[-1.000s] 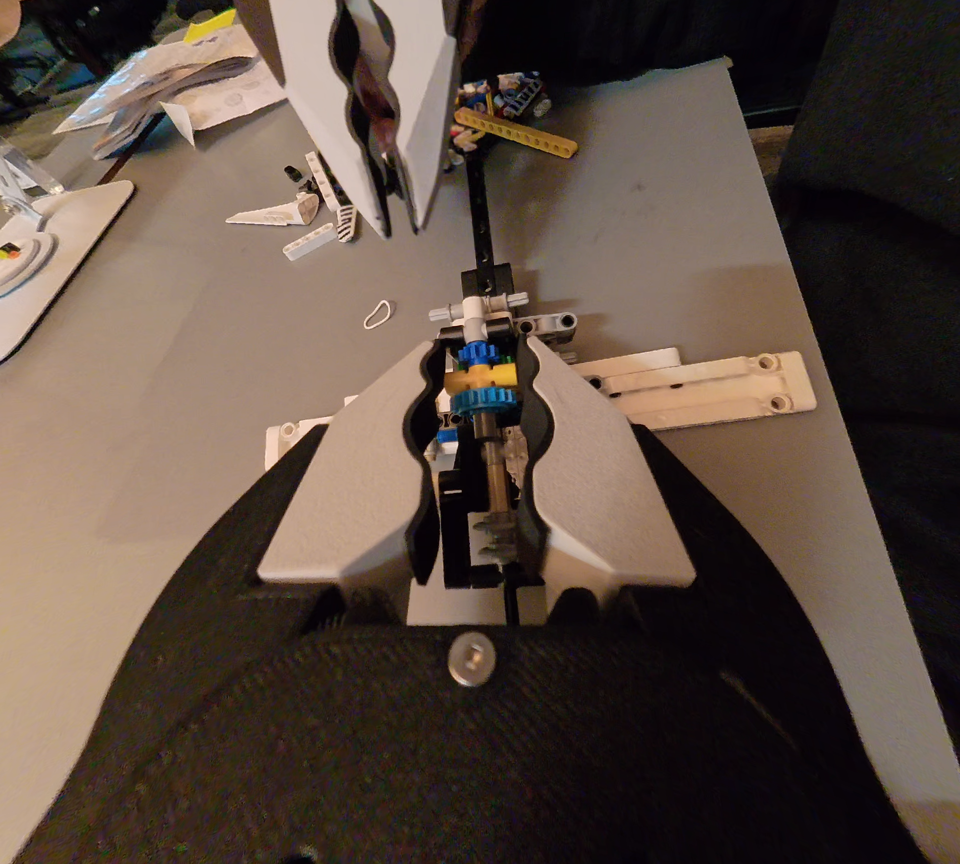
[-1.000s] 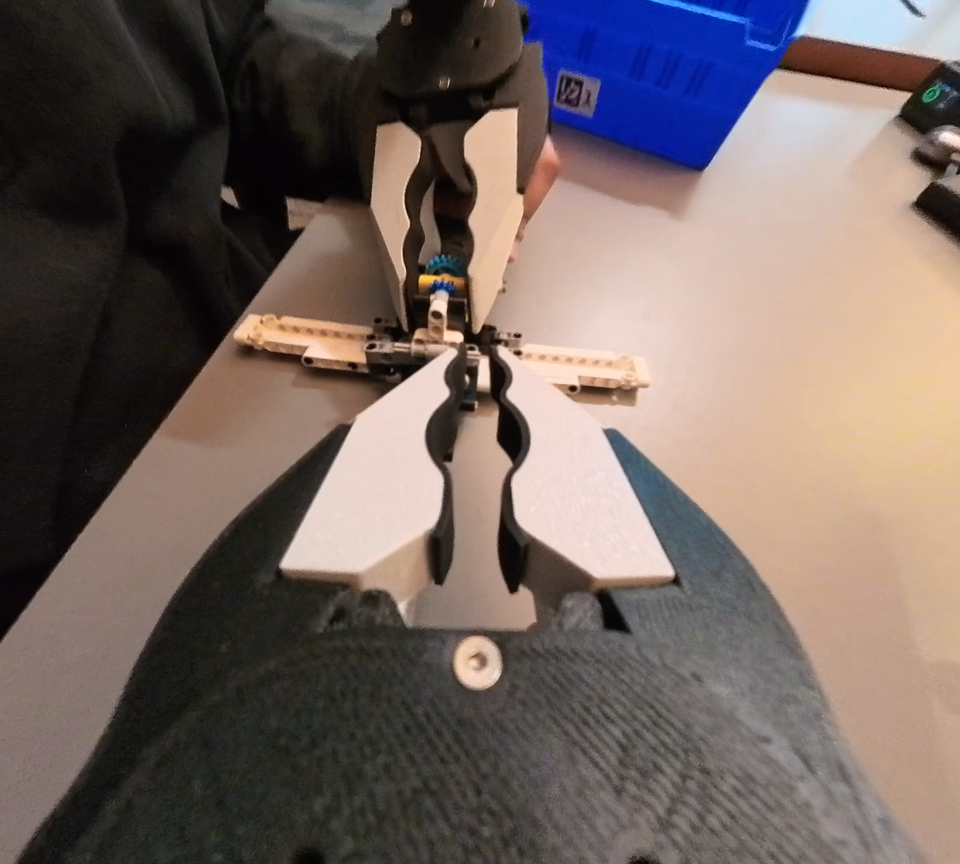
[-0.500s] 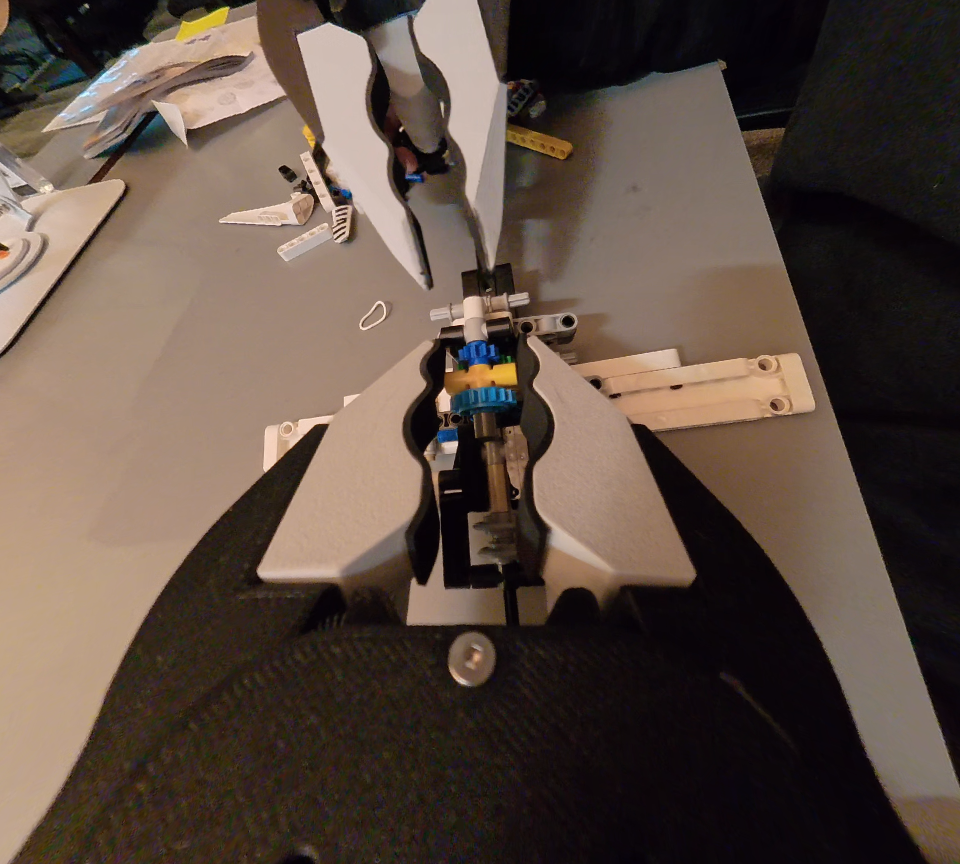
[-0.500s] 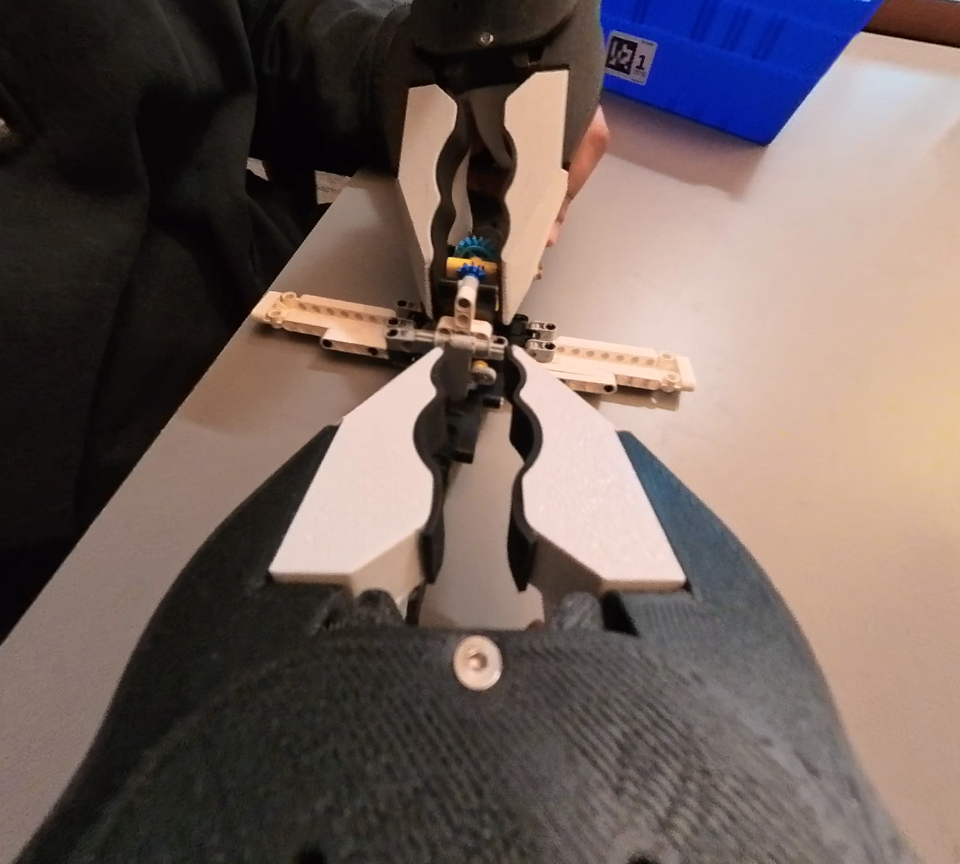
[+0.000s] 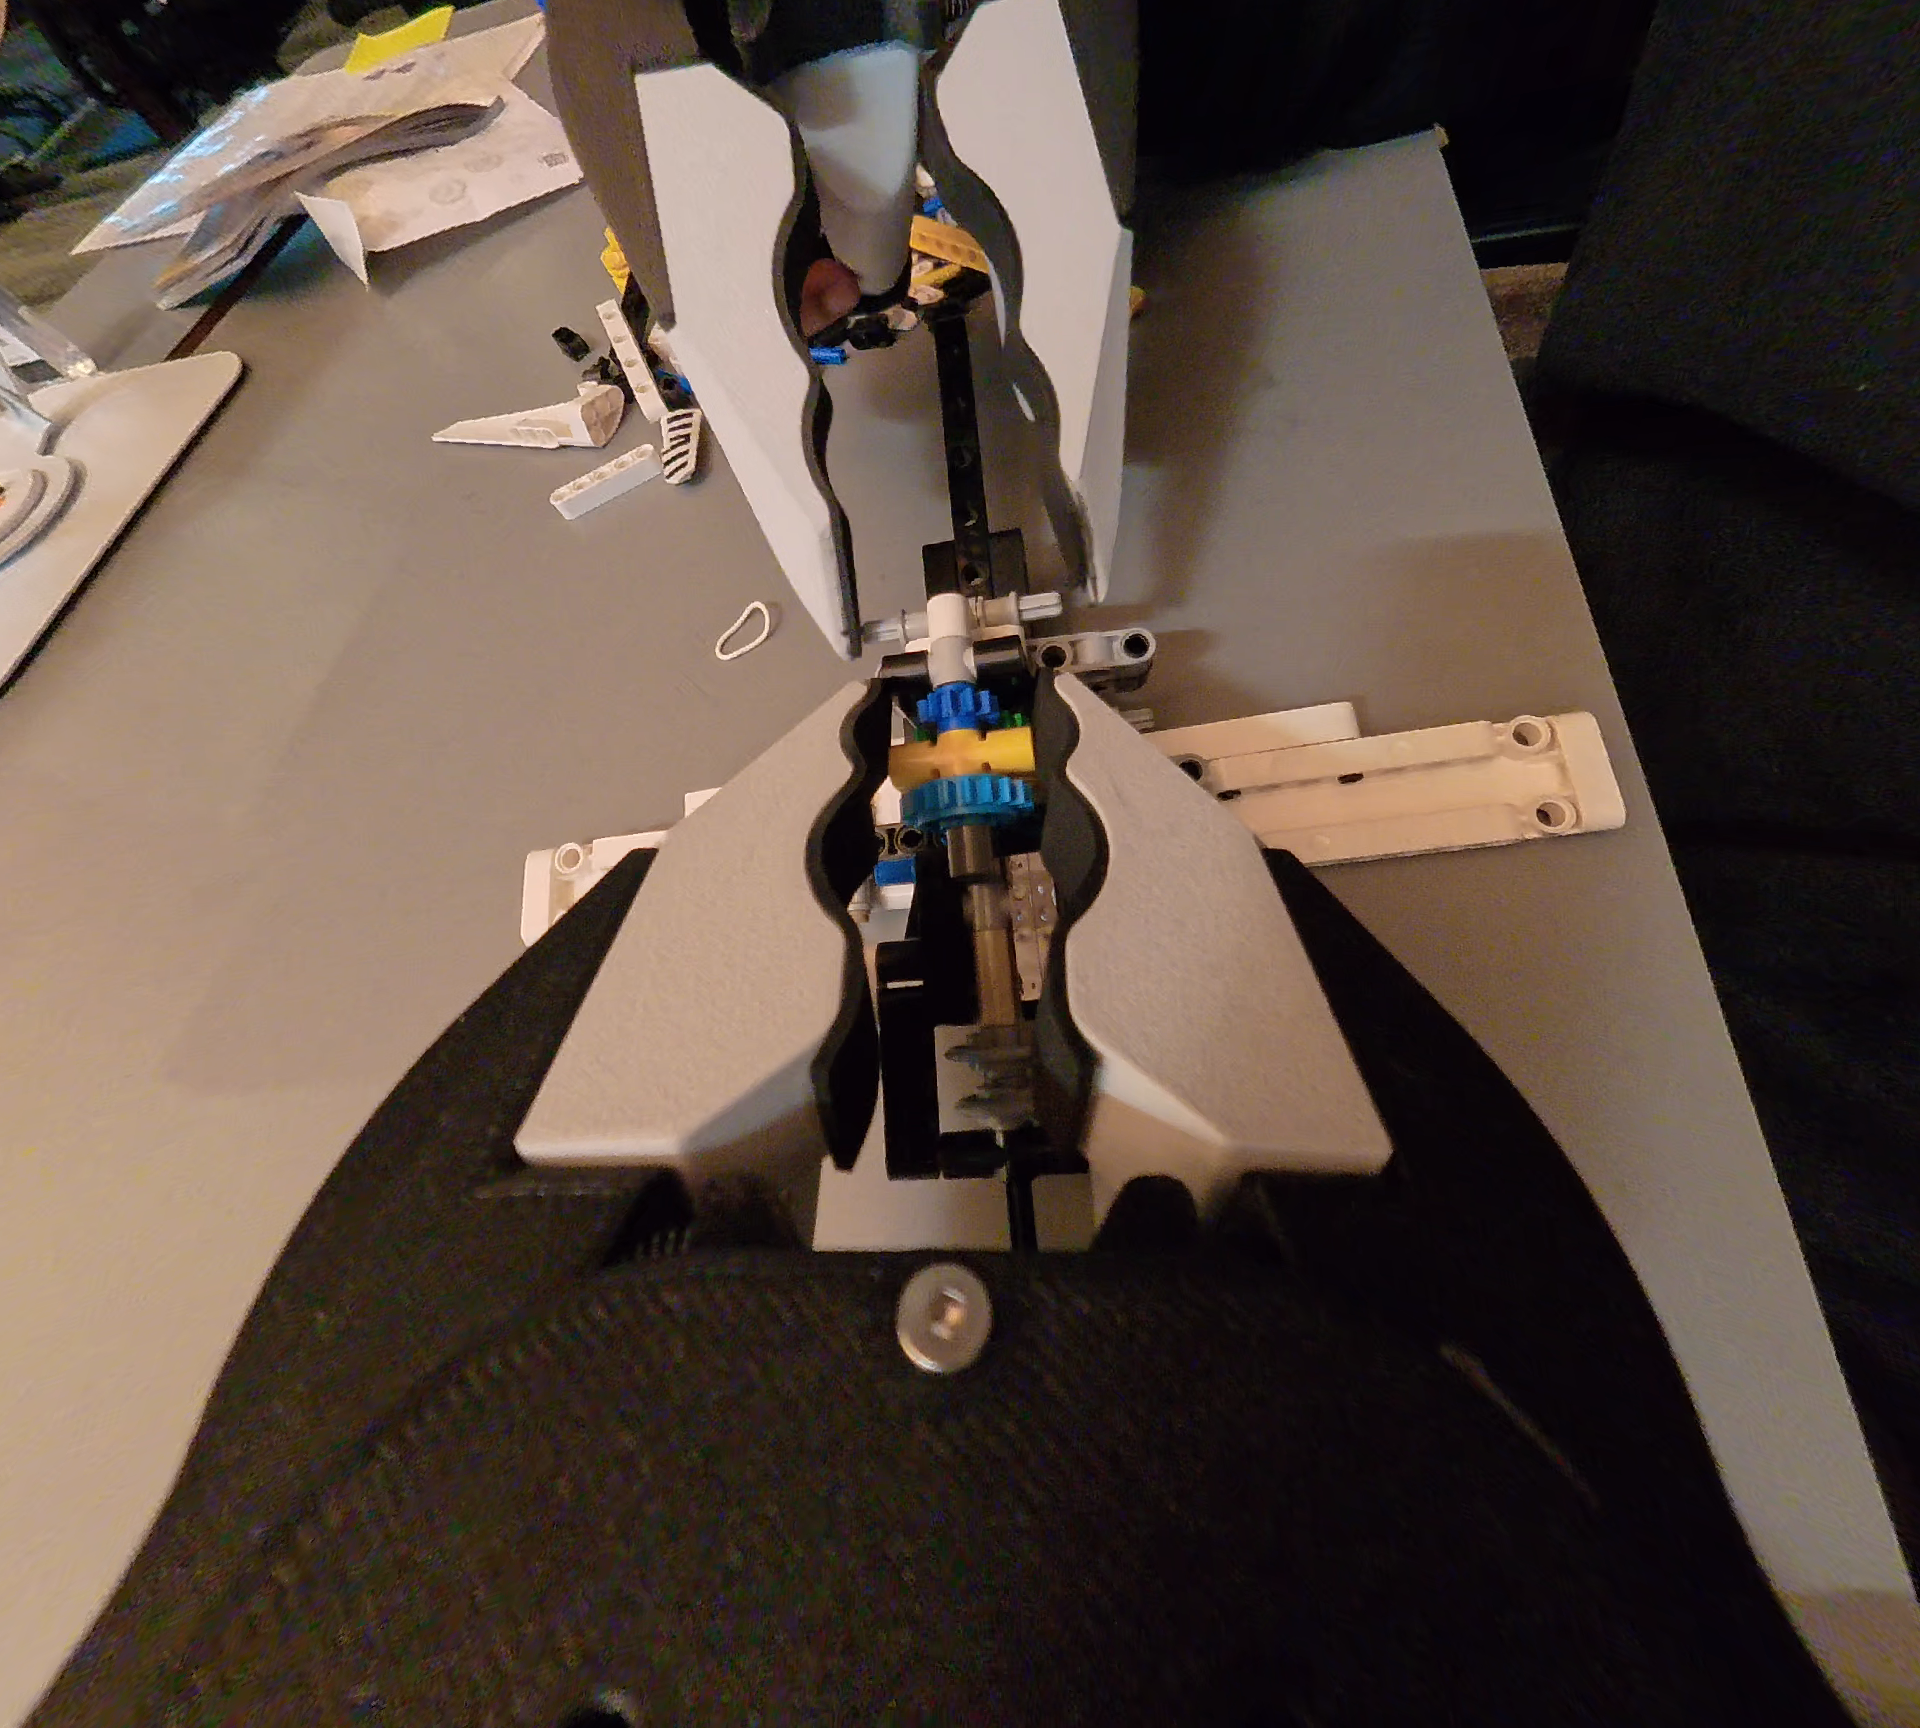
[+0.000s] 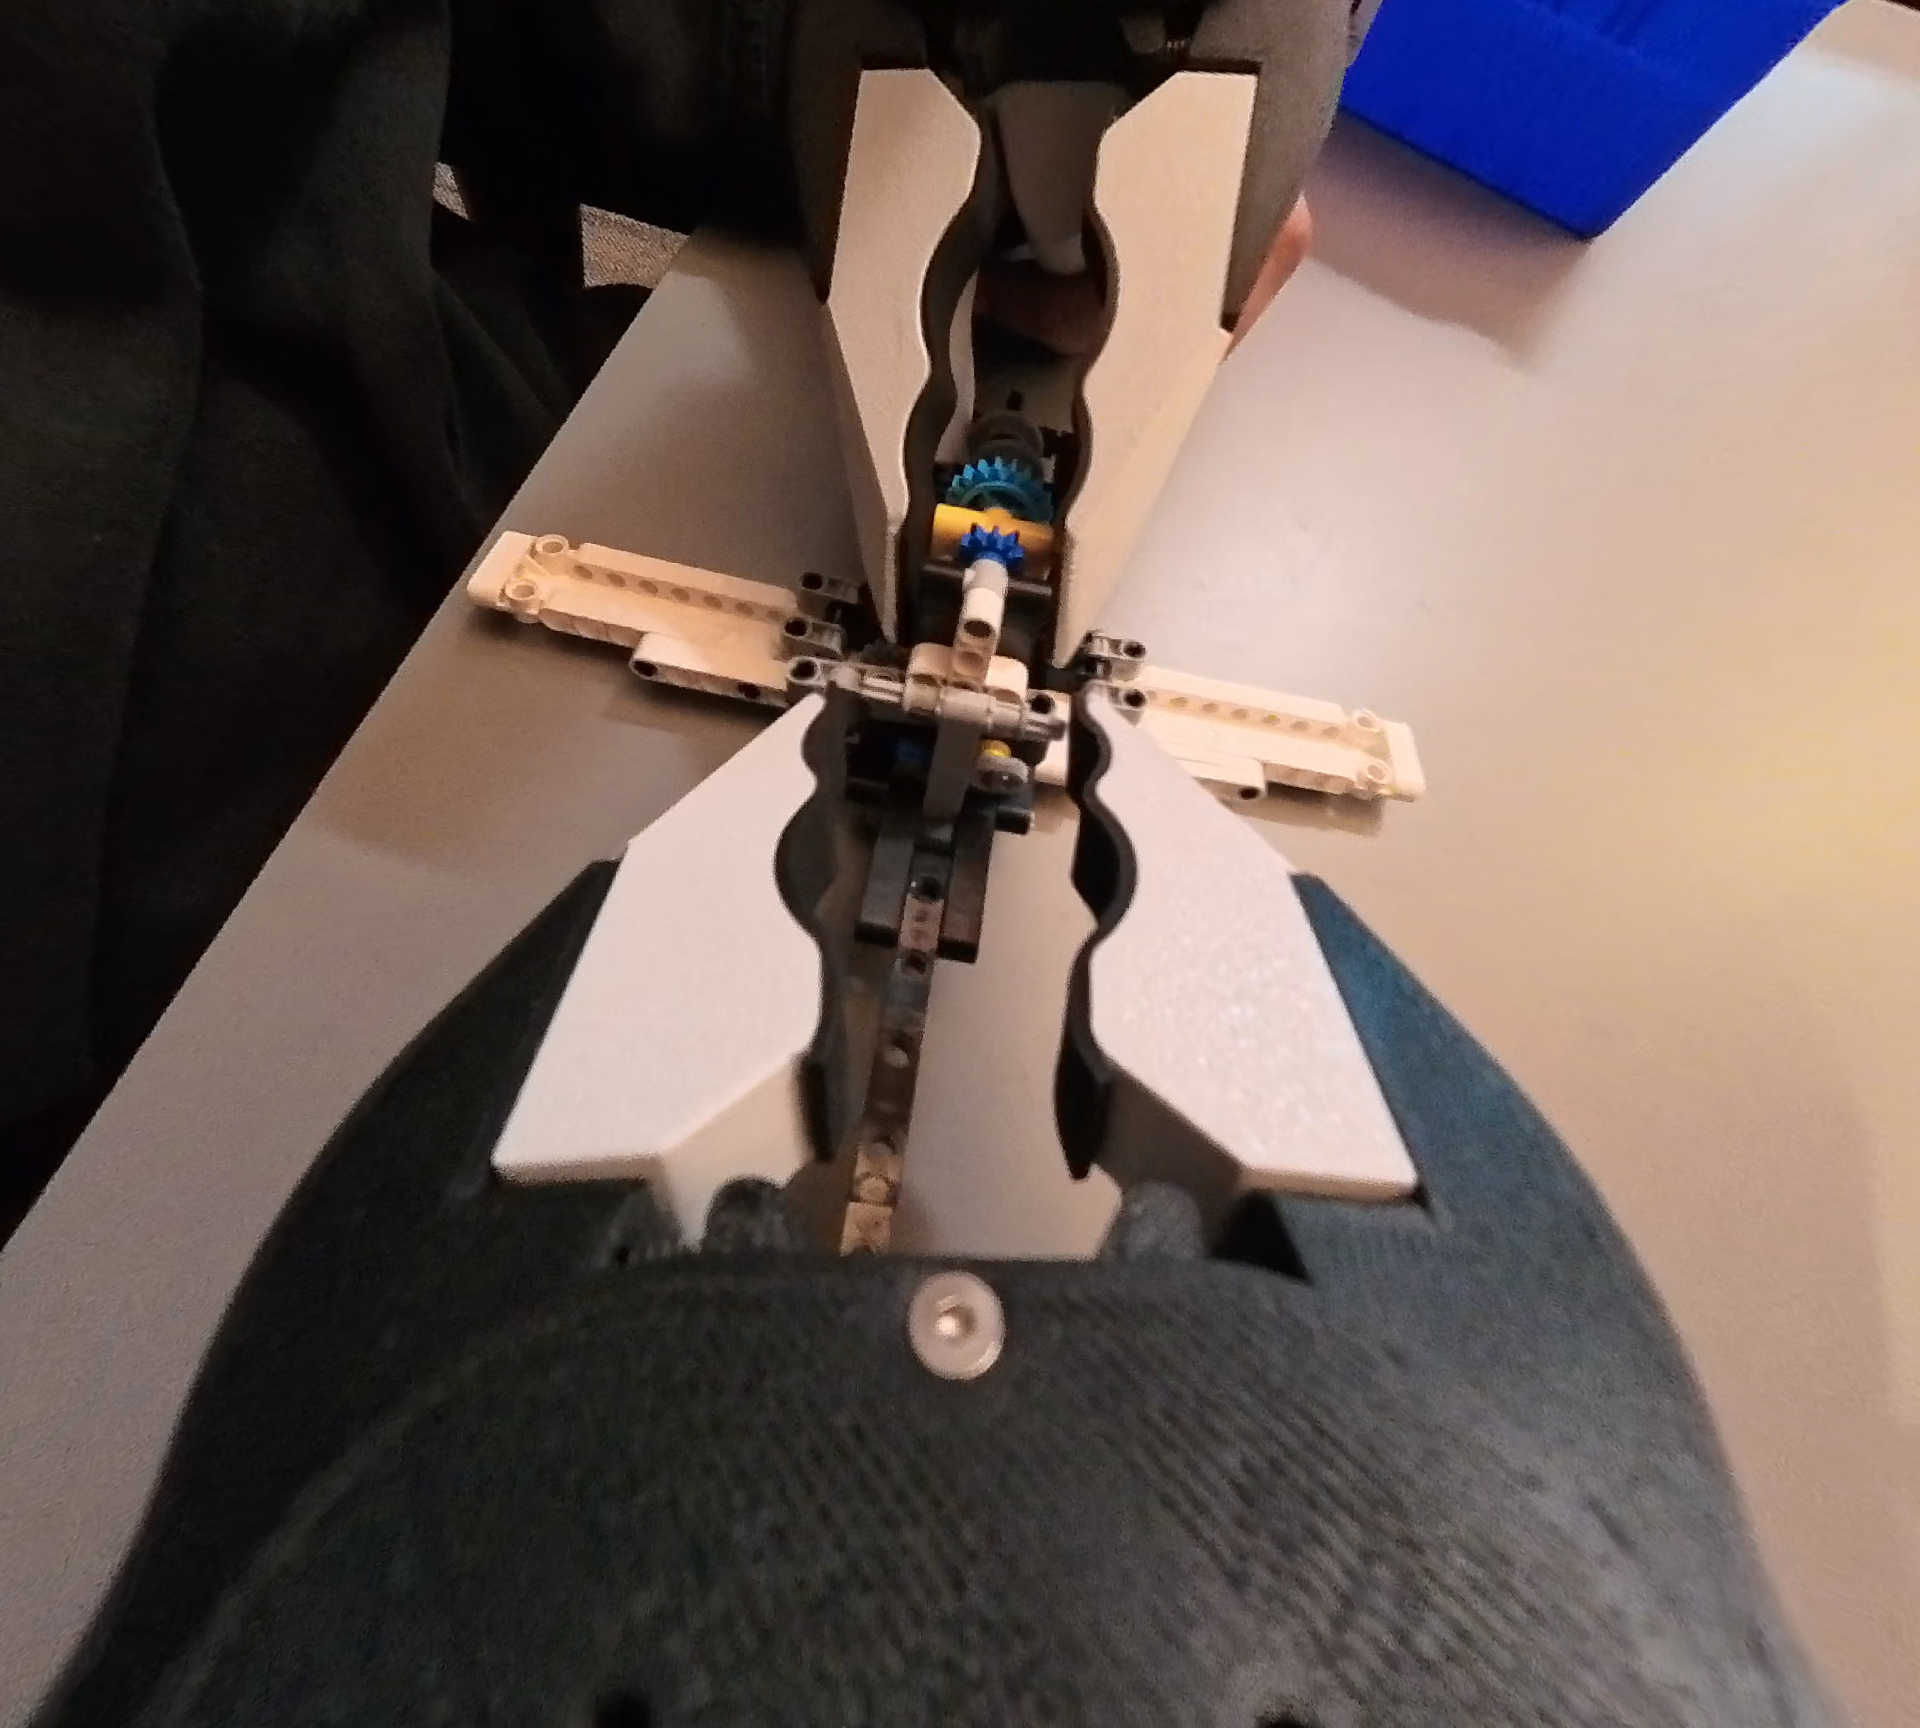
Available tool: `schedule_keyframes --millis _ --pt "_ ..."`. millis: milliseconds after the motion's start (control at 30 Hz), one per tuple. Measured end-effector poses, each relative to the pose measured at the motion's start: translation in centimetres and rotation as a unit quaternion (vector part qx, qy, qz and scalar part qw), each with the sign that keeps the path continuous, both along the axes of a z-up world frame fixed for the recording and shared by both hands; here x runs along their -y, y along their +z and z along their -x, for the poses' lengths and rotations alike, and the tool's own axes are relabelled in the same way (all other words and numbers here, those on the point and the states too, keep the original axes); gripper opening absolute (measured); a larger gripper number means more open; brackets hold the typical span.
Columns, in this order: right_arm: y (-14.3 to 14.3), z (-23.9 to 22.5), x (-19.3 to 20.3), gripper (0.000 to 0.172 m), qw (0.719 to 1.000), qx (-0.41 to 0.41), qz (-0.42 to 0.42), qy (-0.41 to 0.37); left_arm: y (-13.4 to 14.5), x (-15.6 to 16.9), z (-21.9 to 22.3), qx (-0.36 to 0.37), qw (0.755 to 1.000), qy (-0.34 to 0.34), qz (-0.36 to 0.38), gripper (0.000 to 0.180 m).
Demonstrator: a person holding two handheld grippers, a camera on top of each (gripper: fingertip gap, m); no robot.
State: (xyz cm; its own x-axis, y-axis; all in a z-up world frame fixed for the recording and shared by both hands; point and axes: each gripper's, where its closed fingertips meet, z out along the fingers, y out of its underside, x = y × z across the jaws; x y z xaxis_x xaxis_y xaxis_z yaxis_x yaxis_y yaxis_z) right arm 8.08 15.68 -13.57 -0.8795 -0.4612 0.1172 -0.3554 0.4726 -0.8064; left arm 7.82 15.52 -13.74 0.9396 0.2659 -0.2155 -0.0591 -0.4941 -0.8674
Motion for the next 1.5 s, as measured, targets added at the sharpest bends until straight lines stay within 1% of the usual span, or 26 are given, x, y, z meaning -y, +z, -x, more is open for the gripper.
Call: schedule_keyframes --millis 333,400,500,600,867,1000,1233,1500 --pt "0.0 -0.2 0.2 0.043 1.000 0.001 0.003 0.003 0.0 0.0 0.0 0.000 1.000 0.000 0.000 0.026" --pt "0.1 0.0 0.3 0.048 1.000 -0.009 0.010 0.000 0.0 0.0 0.0 0.000 1.000 0.000 0.000 0.026" --pt "0.1 -0.1 0.1 0.044 1.000 -0.009 0.008 0.004 0.0 0.0 0.0 0.000 1.000 0.000 0.000 0.026" --pt "0.1 -0.4 -0.1 0.035 1.000 -0.005 0.007 0.015 0.0 0.0 0.0 0.000 1.000 0.000 0.000 0.026" --pt "0.1 -0.3 -0.6 0.032 1.000 -0.026 0.004 0.015 0.0 -0.1 0.0 0.006 1.000 -0.001 -0.001 0.026" --pt "0.1 -0.1 -0.7 0.026 0.999 -0.040 0.004 0.012 0.0 -0.3 -0.1 0.008 1.000 -0.004 0.000 0.026" --pt "0.1 -0.1 -0.9 0.022 0.999 -0.049 0.003 0.013 0.0 -0.5 -0.3 0.010 1.000 -0.008 0.000 0.027" --pt "0.2 -0.4 -1.2 0.022 0.999 -0.040 0.001 0.024 -0.1 -0.7 -0.5 0.004 1.000 -0.012 0.002 0.027"
